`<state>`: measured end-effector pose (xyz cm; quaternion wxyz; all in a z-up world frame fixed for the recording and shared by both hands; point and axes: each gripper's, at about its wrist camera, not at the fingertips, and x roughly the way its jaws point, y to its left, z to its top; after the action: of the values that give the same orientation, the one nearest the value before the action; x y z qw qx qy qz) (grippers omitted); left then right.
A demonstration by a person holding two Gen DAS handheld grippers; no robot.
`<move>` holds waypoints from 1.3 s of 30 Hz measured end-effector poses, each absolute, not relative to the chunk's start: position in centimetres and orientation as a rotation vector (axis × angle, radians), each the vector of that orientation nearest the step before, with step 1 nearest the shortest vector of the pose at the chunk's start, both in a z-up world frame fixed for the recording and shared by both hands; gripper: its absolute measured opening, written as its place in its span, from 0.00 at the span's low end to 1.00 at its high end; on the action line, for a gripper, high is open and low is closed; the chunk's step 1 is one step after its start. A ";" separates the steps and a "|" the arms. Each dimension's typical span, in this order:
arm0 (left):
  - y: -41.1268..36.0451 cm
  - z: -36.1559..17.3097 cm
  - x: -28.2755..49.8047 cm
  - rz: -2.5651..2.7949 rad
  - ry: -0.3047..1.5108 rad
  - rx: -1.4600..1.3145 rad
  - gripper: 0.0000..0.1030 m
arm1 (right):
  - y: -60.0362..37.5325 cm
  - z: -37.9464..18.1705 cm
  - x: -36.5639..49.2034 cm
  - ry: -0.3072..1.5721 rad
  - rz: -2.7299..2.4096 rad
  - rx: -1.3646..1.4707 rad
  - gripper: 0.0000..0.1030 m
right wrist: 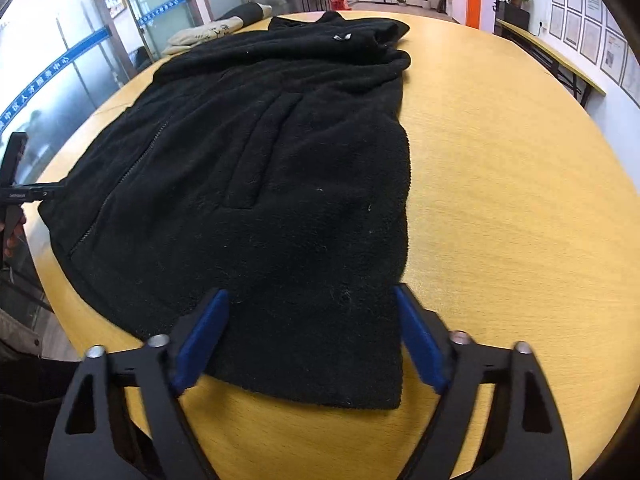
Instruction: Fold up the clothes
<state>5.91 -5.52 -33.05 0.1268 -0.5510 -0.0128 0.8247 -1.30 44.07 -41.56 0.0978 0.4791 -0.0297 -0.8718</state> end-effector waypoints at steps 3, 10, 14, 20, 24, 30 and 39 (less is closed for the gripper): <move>-5.3 -33.1 5.7 2.362 -0.041 -1.625 0.99 | 44.9 -41.2 -2.1 -0.189 -2.550 1.499 0.15; -5.1 -33.1 4.9 2.336 0.019 -1.737 0.81 | 46.0 -40.9 -3.1 -0.357 -2.410 1.569 0.13; -6.3 -32.5 4.5 2.308 -0.092 -1.773 0.51 | 46.4 -39.6 -3.3 -0.434 -2.346 1.540 0.13; -7.5 -32.7 4.4 2.252 -0.260 -1.789 0.21 | 46.2 -38.8 -3.8 -0.408 -2.270 1.536 0.13; -8.7 -32.0 4.8 2.245 -0.377 -1.788 0.15 | 45.9 -37.4 -3.6 -0.411 -2.243 1.509 0.12; -9.8 -26.9 5.3 2.200 -0.547 -1.755 0.13 | 46.2 -30.3 -4.3 -0.440 -2.247 1.320 0.11; -9.2 -16.6 1.6 2.210 -0.802 -1.562 0.11 | 48.6 -20.0 -9.3 -0.539 -2.325 0.956 0.11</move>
<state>1.57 -9.23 -16.58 0.1589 -0.5465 -0.2807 0.7729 -9.26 48.63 -19.96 0.2815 0.3567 -0.2011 -0.8678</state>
